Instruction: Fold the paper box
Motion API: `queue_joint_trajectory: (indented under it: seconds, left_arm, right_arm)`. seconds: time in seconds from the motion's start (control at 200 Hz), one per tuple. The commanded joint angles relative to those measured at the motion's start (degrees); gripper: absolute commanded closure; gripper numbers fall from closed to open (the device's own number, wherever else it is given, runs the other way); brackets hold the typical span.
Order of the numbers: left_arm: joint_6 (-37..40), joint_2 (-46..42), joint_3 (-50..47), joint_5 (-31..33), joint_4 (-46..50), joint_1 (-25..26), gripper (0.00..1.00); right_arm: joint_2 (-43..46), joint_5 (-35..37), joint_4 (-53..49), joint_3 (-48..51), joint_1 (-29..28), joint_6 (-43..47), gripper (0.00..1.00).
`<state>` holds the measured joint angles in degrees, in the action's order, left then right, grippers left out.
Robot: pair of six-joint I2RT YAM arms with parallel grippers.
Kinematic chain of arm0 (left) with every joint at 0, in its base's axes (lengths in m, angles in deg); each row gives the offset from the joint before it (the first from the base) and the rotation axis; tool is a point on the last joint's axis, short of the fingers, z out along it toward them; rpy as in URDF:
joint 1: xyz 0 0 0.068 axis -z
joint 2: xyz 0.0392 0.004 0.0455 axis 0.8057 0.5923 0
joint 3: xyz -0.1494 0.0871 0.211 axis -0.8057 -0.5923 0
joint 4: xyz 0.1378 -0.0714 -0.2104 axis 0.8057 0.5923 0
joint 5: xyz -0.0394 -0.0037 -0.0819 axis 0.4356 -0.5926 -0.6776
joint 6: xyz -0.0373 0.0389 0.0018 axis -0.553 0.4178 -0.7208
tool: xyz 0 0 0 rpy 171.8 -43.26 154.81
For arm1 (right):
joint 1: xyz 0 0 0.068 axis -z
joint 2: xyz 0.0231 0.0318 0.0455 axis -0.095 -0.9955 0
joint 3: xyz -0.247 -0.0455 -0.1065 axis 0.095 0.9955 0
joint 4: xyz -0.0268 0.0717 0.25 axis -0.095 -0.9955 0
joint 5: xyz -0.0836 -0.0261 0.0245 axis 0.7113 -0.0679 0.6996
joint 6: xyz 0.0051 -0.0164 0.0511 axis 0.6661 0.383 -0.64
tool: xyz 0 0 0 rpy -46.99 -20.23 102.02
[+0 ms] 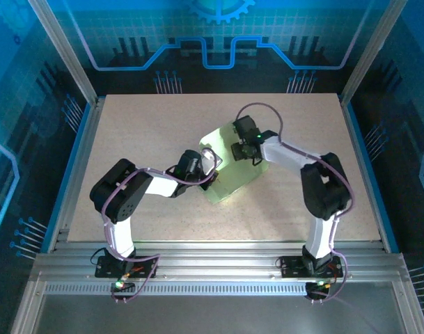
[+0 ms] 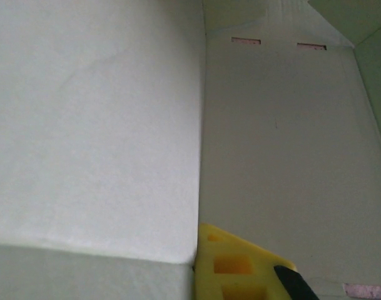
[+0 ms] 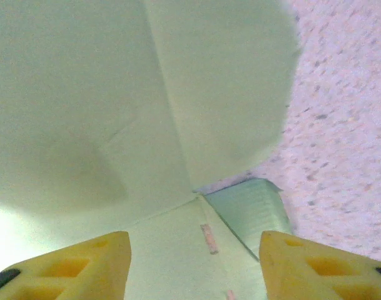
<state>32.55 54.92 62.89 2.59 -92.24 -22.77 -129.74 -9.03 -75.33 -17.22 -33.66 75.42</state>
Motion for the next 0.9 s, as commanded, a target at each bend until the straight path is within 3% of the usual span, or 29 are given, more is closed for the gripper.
queue_joint_trajectory:
  seconds: [0.0, 0.175, 0.335, 0.635, 0.81, 0.895]
  left_arm:
    - [1.03, 1.64, 0.26, 1.37, 4.41, 0.29, 0.94]
    - [1.3, 1.73, 0.3, 1.39, 4.43, 0.29, 0.94]
    - [1.82, 1.81, 0.19, 1.07, 4.01, 0.33, 0.94]
    - [4.92, 1.99, -0.37, 3.48, 3.81, 0.63, 0.94]
    - [5.57, 2.05, 0.04, 3.91, 4.88, 0.92, 0.94]
    - [5.58, 2.1, 0.18, 4.01, 5.18, 0.99, 0.94]
  right_arm:
    - [5.58, -5.1, 3.64, 3.25, 4.37, 7.78, 0.39]
    - [5.59, -19.04, -3.9, 3.77, 13.44, 12.06, 0.42]
    - [2.52, -24.09, -7.4, 3.68, 14.31, 16.4, 0.46]
    - [-3.91, -21.91, -8.95, 0.96, 14.32, 16.01, 0.63]
    - [-4.54, -20.41, -9.15, 0.24, 14.4, 16.14, 0.83]
    - [-3.4, -20.97, -8.75, 0.65, 14.34, 16.07, 0.85]
